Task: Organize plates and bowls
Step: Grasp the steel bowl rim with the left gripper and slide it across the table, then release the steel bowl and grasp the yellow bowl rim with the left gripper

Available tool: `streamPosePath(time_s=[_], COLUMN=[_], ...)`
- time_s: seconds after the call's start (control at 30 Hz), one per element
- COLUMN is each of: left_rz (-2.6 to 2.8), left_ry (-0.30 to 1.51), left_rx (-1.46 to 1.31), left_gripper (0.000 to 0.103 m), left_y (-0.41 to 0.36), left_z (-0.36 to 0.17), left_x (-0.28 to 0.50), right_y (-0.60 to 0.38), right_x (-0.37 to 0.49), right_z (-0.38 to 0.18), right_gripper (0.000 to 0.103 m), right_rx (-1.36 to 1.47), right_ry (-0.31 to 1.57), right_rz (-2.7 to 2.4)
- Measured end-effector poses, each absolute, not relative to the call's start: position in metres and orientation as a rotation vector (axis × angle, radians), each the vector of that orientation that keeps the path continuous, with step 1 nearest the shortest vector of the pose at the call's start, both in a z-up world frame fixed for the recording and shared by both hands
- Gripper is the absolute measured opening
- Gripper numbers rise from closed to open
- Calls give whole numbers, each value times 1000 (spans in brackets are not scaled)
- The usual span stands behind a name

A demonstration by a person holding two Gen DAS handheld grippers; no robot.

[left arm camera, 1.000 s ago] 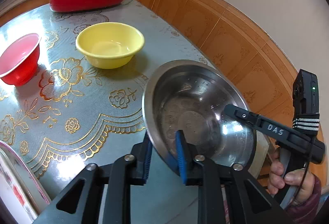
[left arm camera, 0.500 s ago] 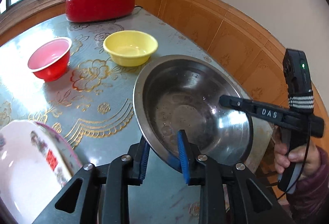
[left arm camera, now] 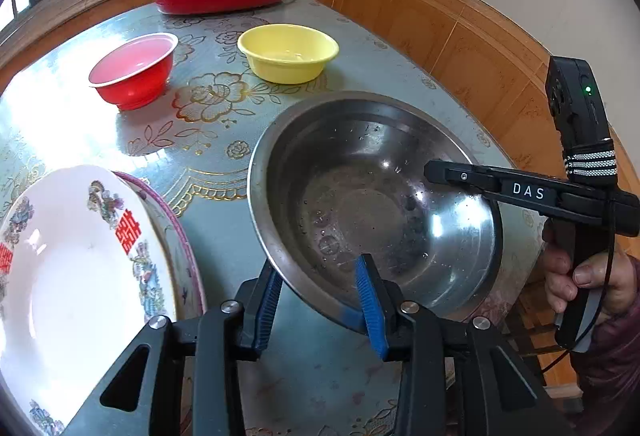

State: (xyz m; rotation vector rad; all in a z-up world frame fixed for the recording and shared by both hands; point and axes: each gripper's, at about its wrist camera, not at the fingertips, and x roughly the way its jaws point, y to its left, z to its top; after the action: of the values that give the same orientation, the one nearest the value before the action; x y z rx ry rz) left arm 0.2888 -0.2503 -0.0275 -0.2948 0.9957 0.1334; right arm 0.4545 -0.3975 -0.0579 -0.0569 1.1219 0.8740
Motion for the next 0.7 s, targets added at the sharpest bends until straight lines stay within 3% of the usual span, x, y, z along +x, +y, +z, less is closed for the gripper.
streamPosePath(time_s=[0.13,0.4,0.7], left_rz=[132,91,111], left_ry=[966,905,841], left_rx=[-248,-267,-338], left_gripper=[54,54,53], left_y=[-252,-231,-192], left_z=[-18,-5,12], left_x=[280,264,257], right_y=[-396,-393,-376], right_x=[449,444,444], right_z=[-59,-40,-12], right_gripper=[17,31,36], right_rx=[-48,-65,-85], right_ry=[1132,1072,1007], right_rz=[855,733,666])
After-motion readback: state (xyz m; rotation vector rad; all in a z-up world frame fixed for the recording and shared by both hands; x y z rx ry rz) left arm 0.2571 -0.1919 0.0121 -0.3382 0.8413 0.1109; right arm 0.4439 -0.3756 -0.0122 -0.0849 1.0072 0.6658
